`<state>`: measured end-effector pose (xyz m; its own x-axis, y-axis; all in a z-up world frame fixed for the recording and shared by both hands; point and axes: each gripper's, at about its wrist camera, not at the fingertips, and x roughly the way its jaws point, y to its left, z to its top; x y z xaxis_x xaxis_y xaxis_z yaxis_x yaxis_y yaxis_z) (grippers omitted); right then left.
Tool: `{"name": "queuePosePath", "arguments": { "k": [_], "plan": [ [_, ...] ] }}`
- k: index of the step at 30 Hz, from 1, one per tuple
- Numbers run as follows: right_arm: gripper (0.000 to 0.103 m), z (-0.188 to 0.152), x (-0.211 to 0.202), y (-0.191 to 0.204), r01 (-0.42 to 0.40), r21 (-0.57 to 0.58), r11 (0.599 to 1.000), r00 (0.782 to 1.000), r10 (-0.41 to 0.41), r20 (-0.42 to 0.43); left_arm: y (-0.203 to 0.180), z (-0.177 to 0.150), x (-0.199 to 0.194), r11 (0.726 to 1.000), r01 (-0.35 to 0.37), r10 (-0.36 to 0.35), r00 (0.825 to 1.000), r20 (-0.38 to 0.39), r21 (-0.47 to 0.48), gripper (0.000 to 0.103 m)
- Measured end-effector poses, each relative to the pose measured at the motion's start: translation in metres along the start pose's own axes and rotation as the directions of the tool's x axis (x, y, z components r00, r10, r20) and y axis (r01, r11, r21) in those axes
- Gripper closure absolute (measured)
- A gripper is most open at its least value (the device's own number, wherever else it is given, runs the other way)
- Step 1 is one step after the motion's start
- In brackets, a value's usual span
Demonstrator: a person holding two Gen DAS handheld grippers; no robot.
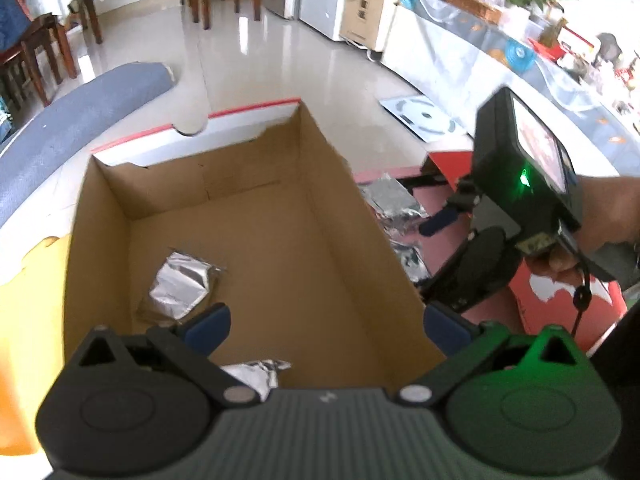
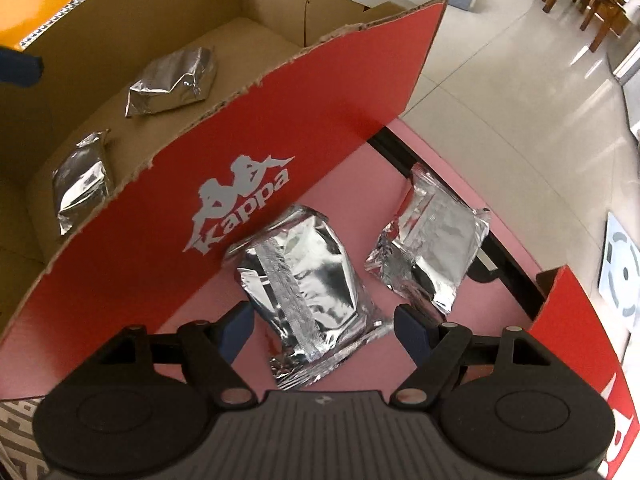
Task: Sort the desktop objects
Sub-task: 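Lower the open right tool onto a silver packet in the shoebox, then close the right tool fingers on the silver foil packet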
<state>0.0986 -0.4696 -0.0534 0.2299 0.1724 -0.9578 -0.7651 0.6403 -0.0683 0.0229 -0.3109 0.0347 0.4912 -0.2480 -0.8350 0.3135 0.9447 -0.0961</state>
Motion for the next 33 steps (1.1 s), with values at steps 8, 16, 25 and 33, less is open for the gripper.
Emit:
{"name": "queuePosePath", "arguments": {
  "k": [8,16,25,33],
  "plan": [
    [0.026,0.008,0.012,0.002,-0.017,0.02,1.0,1.0,0.017,-0.01,0.025,-0.004,0.011,0.991,-0.096,0.09,0.994,-0.065,-0.09,0.0],
    [0.03,0.005,0.015,0.006,0.011,0.049,0.999,1.0,-0.011,0.0,0.026,-0.004,0.013,0.989,-0.124,0.118,0.99,-0.075,-0.086,0.0],
    [0.043,-0.003,0.005,0.011,0.007,0.097,0.995,1.0,-0.009,0.016,0.028,-0.006,0.028,0.975,-0.209,0.2,0.972,-0.12,-0.069,0.0],
    [0.046,-0.01,-0.013,0.009,0.023,0.138,0.99,0.999,-0.03,0.043,0.032,-0.008,0.033,0.972,-0.213,0.197,0.97,-0.142,-0.105,0.0]
  ]
}}
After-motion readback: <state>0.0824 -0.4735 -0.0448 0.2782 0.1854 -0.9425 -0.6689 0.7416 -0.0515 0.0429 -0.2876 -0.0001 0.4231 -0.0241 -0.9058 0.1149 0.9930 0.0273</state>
